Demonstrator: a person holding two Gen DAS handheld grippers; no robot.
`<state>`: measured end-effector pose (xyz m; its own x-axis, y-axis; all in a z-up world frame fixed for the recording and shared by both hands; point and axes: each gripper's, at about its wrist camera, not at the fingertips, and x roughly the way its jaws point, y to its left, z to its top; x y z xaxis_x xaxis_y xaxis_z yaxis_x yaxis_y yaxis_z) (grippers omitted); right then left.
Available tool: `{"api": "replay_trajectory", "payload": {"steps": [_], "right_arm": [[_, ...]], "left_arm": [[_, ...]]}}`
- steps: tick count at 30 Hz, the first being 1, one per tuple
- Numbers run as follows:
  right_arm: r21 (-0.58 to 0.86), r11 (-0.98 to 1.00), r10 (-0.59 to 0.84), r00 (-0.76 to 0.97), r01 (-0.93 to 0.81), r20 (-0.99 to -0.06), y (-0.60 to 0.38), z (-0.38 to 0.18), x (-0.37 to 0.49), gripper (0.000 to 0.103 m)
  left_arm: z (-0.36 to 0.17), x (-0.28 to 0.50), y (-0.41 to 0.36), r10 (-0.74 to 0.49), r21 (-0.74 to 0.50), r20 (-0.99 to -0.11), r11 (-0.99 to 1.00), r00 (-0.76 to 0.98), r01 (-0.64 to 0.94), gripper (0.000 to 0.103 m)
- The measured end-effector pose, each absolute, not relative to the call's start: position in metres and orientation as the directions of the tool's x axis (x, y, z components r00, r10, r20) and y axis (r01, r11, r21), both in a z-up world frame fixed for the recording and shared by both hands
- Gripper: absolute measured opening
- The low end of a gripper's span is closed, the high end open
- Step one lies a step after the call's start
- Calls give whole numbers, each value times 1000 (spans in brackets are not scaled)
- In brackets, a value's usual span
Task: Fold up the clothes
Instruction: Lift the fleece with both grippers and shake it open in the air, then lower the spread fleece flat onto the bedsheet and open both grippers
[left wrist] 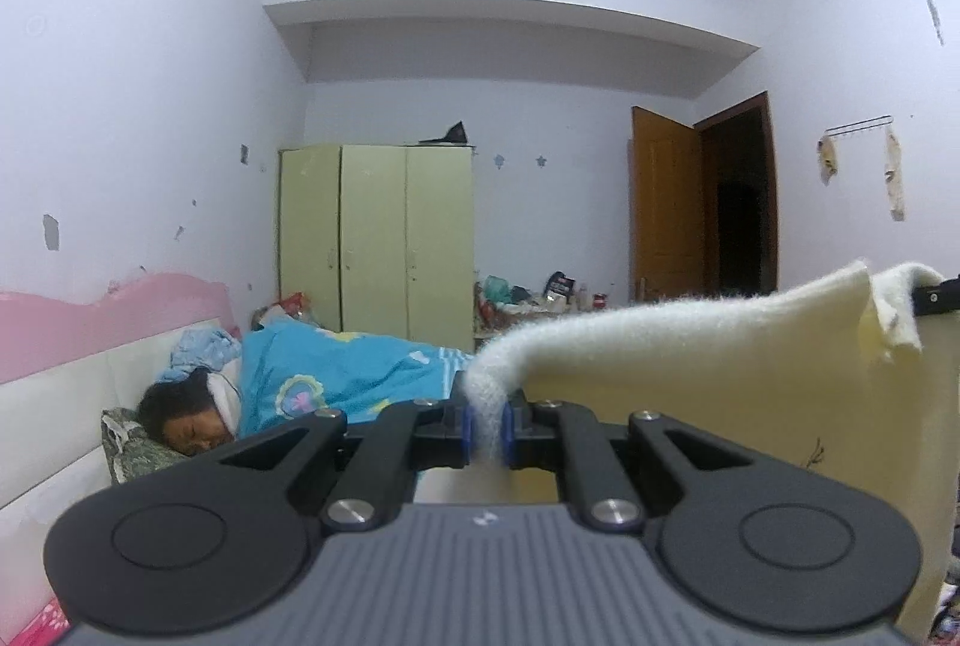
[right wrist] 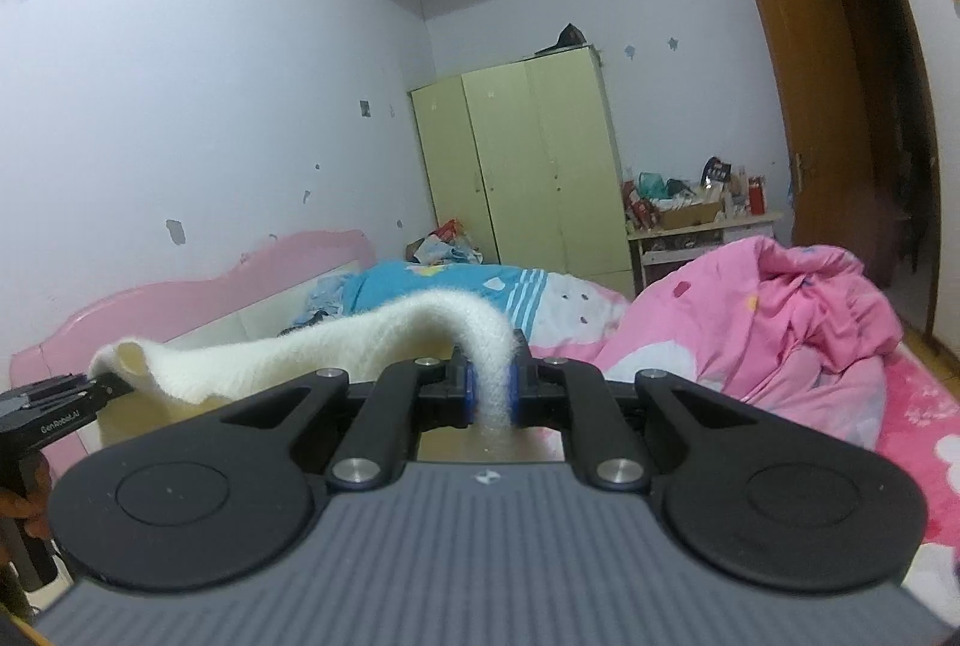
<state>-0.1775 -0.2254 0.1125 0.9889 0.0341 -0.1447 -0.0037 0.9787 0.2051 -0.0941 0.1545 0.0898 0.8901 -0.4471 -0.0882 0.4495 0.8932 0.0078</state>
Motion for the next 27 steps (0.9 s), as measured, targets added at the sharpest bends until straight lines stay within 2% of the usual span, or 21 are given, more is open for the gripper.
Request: {"api": "replay_trajectory", "payload": {"steps": [8, 11, 14, 18, 22, 25, 26, 27], "right_arm": [[235, 971, 32, 969, 28, -246, -241, 116, -175, 8], [256, 966, 65, 946, 20, -319, -258, 98, -140, 8], [289, 957, 119, 909, 2, -400, -286, 68, -90, 8], [353, 935, 221, 835, -35, -503, -337, 9, 1, 8], [422, 906, 321, 721, -44, -614, -382, -77, 115, 8], [448, 894, 353, 596, 13, -721, -401, -167, 206, 17], [415, 909, 324, 541, 51, -776, -402, -204, 228, 26], [378, 922, 294, 482, 86, -826, -403, -240, 251, 29]], "left_arm": [[71, -62, 126, -450, -42, -228, 890, 863, 453, 10], [61, -45, 113, -447, -63, -287, 891, 847, 449, 10], [34, 7, 89, -427, -79, -370, 899, 825, 430, 10], [-27, 84, 52, -392, -72, -479, 909, 785, 410, 10], [-120, 186, 15, -335, -52, -608, 921, 720, 386, 11], [-211, 266, -22, -241, -18, -747, 939, 620, 343, 34], [-238, 285, -28, -210, -11, -779, 947, 591, 322, 35], [-262, 299, -32, -177, 1, -801, 955, 572, 296, 35]]}}
